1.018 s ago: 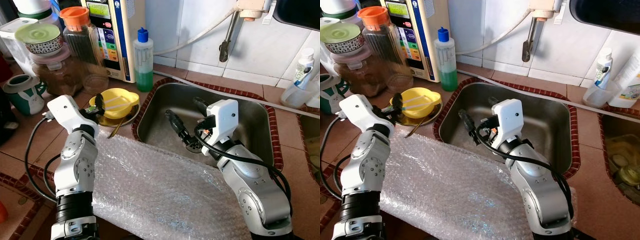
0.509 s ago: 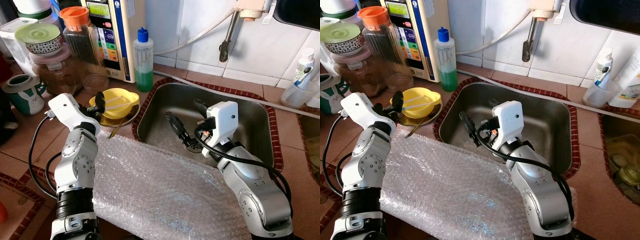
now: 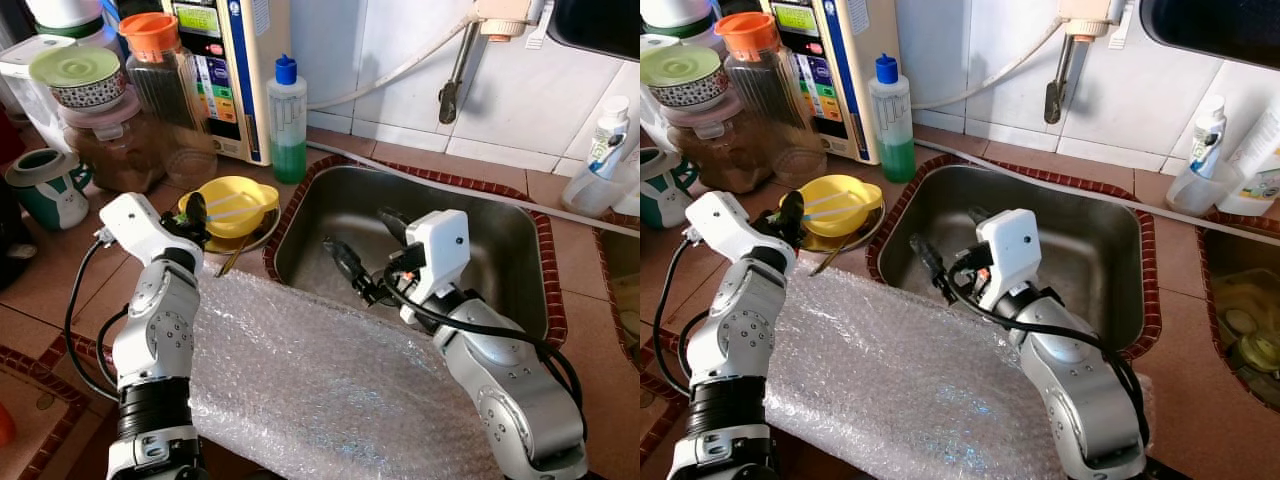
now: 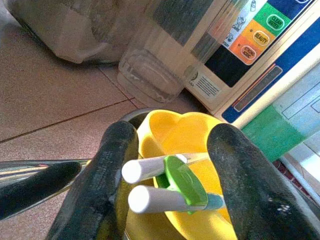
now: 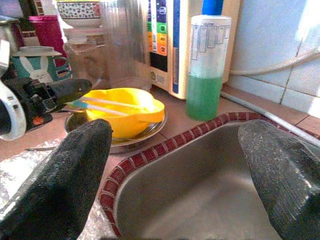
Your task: Kitchen organization
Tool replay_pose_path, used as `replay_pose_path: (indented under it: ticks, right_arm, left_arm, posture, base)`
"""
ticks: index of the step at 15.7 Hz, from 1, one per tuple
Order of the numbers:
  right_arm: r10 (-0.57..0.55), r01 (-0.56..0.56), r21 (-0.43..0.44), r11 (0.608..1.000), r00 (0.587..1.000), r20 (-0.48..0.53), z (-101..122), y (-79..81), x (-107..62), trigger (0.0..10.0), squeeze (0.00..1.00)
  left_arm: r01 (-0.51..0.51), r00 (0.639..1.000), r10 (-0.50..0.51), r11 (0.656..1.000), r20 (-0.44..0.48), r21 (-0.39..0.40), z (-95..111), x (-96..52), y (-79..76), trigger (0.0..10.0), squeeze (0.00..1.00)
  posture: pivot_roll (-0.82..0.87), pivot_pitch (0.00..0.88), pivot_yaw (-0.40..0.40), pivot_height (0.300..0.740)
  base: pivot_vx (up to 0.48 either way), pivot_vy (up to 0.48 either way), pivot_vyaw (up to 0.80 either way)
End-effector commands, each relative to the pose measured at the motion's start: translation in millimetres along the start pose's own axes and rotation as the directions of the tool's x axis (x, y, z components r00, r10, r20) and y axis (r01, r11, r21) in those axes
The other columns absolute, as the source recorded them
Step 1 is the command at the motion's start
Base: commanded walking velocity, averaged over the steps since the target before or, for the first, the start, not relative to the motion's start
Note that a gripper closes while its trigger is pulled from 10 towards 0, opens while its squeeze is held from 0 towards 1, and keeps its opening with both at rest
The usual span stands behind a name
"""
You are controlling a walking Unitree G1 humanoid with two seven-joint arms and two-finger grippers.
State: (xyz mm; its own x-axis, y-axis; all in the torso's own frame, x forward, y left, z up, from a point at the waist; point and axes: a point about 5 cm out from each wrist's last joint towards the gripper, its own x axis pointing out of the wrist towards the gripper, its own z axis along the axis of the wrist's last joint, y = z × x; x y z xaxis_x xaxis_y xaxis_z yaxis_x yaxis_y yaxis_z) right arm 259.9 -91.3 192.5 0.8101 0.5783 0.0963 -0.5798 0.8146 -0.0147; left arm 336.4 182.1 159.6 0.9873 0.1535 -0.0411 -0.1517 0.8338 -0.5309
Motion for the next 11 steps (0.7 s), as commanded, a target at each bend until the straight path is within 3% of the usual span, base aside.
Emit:
replay_pose_path:
  ticks: [1, 11]
  right_arm:
    - [0.031, -0.031, 0.01, 0.999, 0.999, 0.012, 3.1, 4.9, -2.3, 10.0, 0.0]
    - [0.079, -0.079, 0.024, 0.997, 0.997, -0.001, 1.5, 10.7, -3.6, 10.0, 0.0]
  left_arm:
    - [-0.011, 1.0, 0.011, 1.0, 0.01, 0.003, 3.8, -1.1, 0.0, 0.0, 0.0]
    - [-0.034, 0.997, 0.033, 0.999, 0.064, 0.028, 9.9, -6.9, 3.6, 0.0, 0.0]
  posture:
    - [-0.02, 0.095, 0.023, 0.74]
    - [-0.02, 0.096, 0.02, 0.74]
  base:
    - [0.0, 0.0, 0.0]
    - [0.0, 0.0, 0.0]
